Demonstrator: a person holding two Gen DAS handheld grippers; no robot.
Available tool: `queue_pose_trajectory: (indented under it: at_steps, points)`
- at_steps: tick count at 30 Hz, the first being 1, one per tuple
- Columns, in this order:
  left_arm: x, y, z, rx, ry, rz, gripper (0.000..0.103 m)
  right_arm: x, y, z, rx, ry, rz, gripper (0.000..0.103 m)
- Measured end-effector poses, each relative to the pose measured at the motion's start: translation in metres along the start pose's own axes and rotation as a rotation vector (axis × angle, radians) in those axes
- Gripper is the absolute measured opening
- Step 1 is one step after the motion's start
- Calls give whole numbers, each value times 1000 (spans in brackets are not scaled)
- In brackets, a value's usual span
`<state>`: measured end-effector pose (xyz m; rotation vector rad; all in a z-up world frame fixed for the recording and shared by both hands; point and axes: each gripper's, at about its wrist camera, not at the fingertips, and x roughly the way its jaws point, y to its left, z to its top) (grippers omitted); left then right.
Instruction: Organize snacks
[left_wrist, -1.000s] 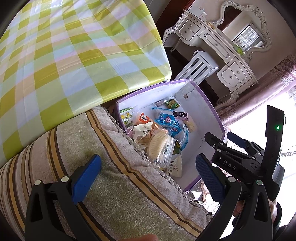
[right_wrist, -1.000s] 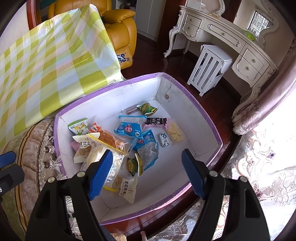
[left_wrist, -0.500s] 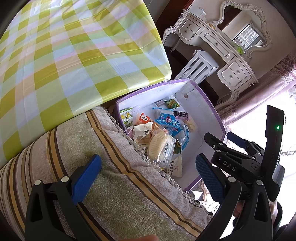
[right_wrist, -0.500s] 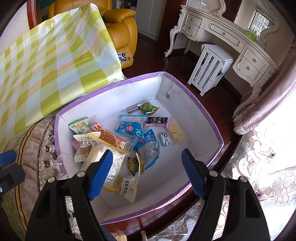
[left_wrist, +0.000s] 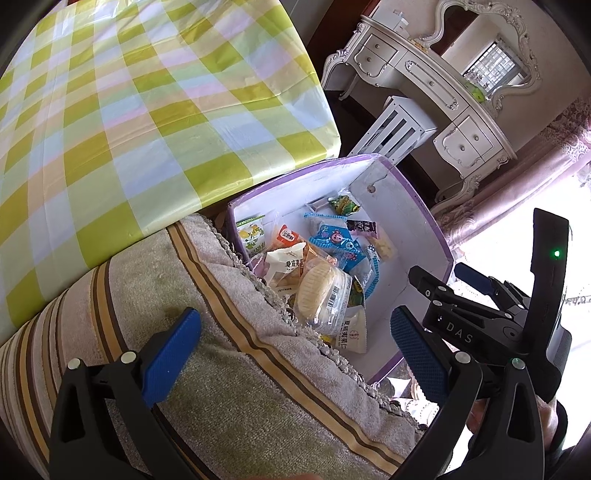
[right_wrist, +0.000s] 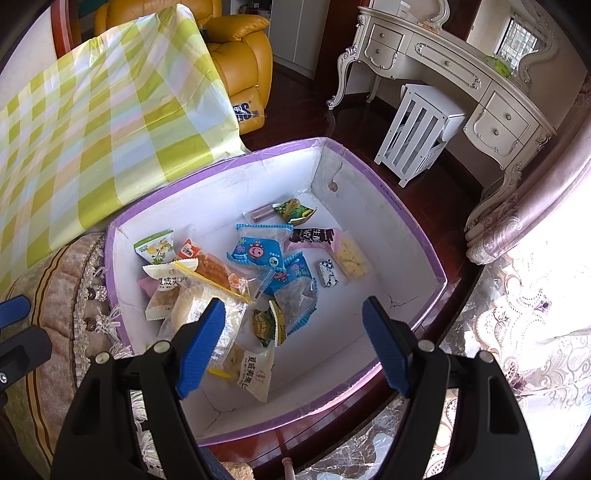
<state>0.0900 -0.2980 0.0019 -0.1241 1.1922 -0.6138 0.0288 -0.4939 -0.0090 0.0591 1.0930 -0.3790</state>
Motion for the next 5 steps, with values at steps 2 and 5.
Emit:
queue_pose_trajectory:
  at_steps: [2,5]
  points:
    - [-4,4,1,-21,-11,-20,99,-3,2,1,-1,-7,17,77]
    - [-22,10,0,-37,-49,-35,99,-17,17,6,-28,-32,70,77]
